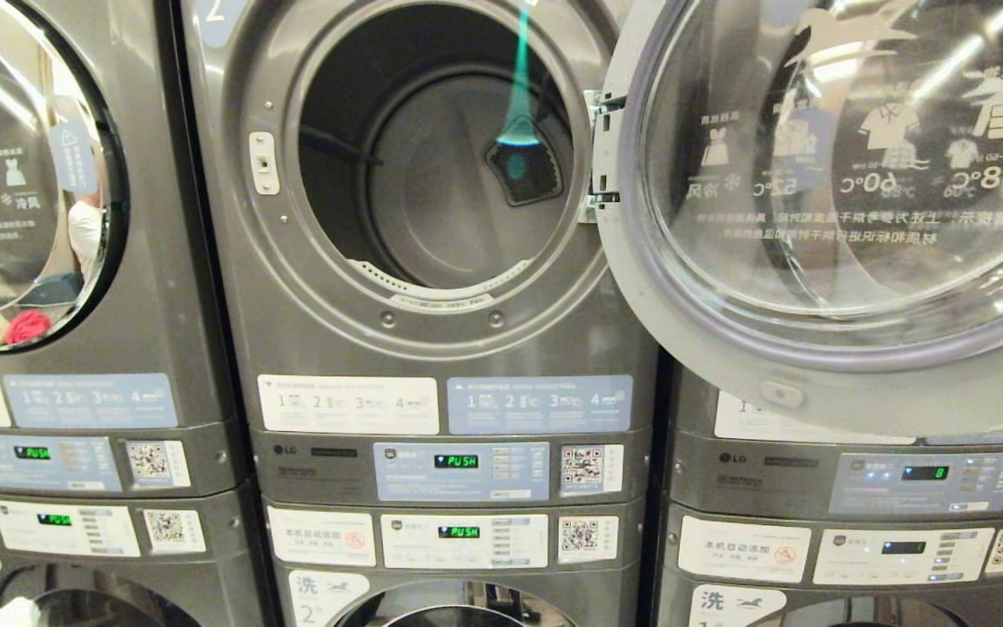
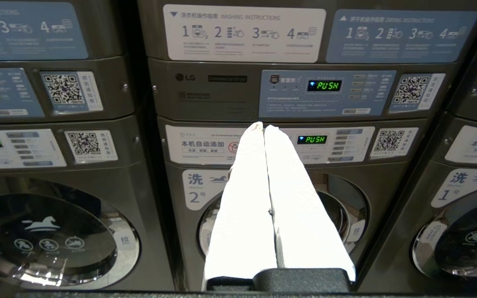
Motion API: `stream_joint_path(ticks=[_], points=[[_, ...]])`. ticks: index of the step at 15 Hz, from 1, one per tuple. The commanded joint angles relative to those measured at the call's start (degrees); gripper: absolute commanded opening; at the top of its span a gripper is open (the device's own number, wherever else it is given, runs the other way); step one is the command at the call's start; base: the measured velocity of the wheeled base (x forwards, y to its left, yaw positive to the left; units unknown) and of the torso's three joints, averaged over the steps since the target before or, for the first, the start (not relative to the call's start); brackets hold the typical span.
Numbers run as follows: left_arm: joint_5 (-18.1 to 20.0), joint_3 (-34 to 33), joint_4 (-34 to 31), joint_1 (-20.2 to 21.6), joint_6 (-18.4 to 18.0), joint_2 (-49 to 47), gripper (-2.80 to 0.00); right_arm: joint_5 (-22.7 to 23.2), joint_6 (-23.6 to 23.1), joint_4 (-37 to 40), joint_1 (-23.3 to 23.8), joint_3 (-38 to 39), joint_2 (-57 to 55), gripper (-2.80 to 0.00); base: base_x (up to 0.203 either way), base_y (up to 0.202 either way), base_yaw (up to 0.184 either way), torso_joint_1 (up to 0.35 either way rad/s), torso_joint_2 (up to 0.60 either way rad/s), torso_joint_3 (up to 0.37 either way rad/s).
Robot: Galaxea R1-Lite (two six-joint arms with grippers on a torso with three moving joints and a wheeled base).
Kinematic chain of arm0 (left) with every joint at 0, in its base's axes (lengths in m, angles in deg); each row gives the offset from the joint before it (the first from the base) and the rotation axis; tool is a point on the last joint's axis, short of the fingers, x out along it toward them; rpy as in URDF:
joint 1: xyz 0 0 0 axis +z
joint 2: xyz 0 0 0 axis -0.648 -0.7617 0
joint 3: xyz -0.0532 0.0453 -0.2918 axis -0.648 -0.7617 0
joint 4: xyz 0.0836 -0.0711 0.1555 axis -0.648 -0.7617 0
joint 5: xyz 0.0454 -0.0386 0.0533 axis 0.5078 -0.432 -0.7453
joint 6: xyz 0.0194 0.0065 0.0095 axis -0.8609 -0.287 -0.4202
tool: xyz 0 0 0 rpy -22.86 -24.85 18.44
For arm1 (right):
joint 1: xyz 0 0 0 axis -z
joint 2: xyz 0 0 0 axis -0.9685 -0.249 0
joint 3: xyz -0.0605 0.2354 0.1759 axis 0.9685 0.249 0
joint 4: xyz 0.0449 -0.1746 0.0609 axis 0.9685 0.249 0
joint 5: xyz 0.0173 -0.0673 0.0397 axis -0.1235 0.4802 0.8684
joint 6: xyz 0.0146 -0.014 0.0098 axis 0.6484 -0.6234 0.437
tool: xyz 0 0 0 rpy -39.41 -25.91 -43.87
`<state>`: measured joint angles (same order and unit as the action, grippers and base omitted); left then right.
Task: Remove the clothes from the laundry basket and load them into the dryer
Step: Open the dryer
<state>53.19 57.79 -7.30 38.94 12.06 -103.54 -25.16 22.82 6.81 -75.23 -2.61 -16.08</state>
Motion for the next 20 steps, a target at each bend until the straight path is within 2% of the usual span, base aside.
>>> stream_joint_path(ticks=[1, 4, 7, 10, 13, 17, 20], points=[[-0.01, -2.11, 0.00, -0.03, 0.03, 4.42, -2.80, -0.68, -0.09, -2.04, 0.00, -0.47, -4.32, -2.80, 0.000, 0.000, 0.000, 0.000, 0.00, 0.000], [-0.16, -6.59, -1.29, -0.03, -0.47, 9.62, -2.80, -2.67, -0.04, -6.67, 0.08, -0.07, -9.17, -2.80, 0.000, 0.000, 0.000, 0.000, 0.00, 0.000], [-0.13, -10.10, -1.70, 0.20, -2.85, 17.35, -2.80, -5.97, 0.04, -9.94, 0.09, -0.07, -14.02, -2.80, 0.000, 0.000, 0.000, 0.000, 0.00, 0.000], [-0.43, -11.92, -3.95, 0.85, -5.07, 26.49, -2.80, -6.88, 0.03, -13.89, 0.58, -0.16, -17.99, -2.80, 0.000, 0.000, 0.000, 0.000, 0.00, 0.000], [-0.06, -12.07, -4.54, 0.94, -5.36, 27.00, -2.80, -6.87, 0.09, -16.51, 0.96, -0.69, -21.90, -2.80, 0.000, 0.000, 0.000, 0.000, 0.00, 0.000], [-0.50, -12.15, -4.49, 0.92, -5.14, 27.00, -2.80, -6.39, -0.48, -17.42, 0.83, 1.04, -17.17, -2.80, 0.000, 0.000, 0.000, 0.000, 0.00, 0.000], [-0.85, -12.15, -4.40, 0.92, -3.15, 27.00, -2.80, -5.24, -1.78, -17.27, 0.77, 11.68, -8.88, -2.80, 0.000, 0.000, 0.000, 0.000, 0.00, 0.000]])
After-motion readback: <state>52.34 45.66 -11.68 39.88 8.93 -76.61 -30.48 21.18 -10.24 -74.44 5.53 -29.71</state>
